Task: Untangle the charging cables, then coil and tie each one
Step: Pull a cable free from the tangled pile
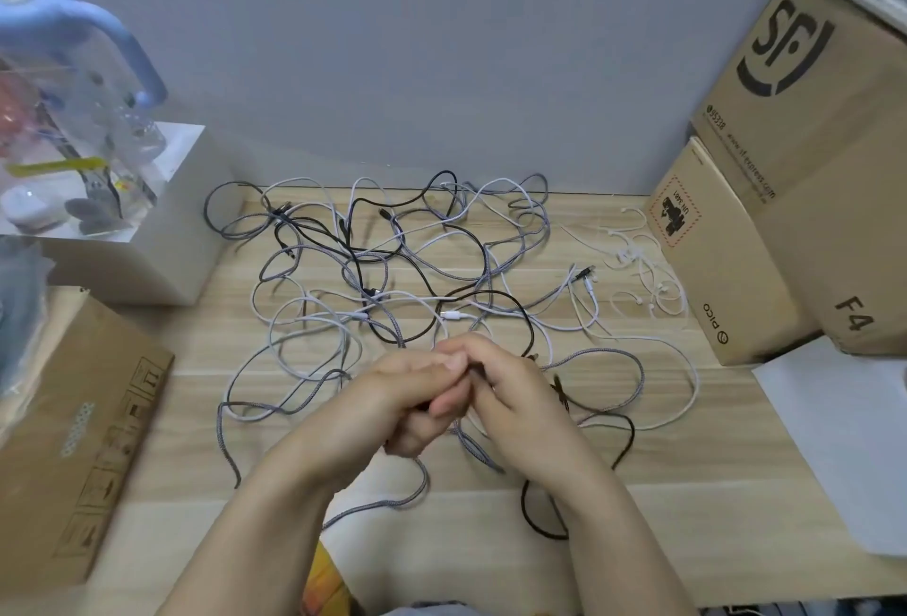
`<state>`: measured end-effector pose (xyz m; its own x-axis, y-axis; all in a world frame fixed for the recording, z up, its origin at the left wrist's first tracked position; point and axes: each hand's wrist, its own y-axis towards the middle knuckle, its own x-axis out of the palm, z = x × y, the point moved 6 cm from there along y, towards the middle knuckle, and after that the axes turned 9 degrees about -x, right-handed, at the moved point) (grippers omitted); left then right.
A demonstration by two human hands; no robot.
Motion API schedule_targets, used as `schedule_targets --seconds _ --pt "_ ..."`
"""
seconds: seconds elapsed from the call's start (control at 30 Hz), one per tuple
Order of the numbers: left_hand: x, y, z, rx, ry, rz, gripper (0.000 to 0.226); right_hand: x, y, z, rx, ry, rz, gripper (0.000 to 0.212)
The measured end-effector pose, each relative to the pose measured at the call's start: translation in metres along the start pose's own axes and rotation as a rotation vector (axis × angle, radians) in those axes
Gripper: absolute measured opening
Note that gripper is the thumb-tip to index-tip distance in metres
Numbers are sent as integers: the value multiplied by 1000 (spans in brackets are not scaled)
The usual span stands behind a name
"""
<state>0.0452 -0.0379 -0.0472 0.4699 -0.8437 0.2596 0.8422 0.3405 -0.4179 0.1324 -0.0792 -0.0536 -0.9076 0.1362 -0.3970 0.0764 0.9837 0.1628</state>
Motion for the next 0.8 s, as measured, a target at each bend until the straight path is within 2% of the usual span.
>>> schedule_targets --seconds 0.1,0.17,0.23,0.37,0.5,0.67,0.73,0.8 --pt "-3 2 6 105 -238 -36 30 10 2 12 124 205 39 22" --pt "-1 5 8 204 -350 -107 26 18 3 17 169 199 18 19" --pt "-1 9 8 249 -403 -76 34 23 3 16 197 30 -88 13" --pt "-10 14 11 273 -446 171 20 32 -2 11 199 -250 -258 8" --pt "-19 17 1 269 -353 285 33 31 -4 4 201 -485 -340 21" --pt "-23 24 -9 268 -156 398 29 27 -5 -8 110 -637 -360 24" --pt "-26 26 -12 266 9 417 27 21 -2 -17 68 -679 -334 23" --pt "-25 25 -12 259 216 434 22 7 4 -26 28 -676 -235 19"
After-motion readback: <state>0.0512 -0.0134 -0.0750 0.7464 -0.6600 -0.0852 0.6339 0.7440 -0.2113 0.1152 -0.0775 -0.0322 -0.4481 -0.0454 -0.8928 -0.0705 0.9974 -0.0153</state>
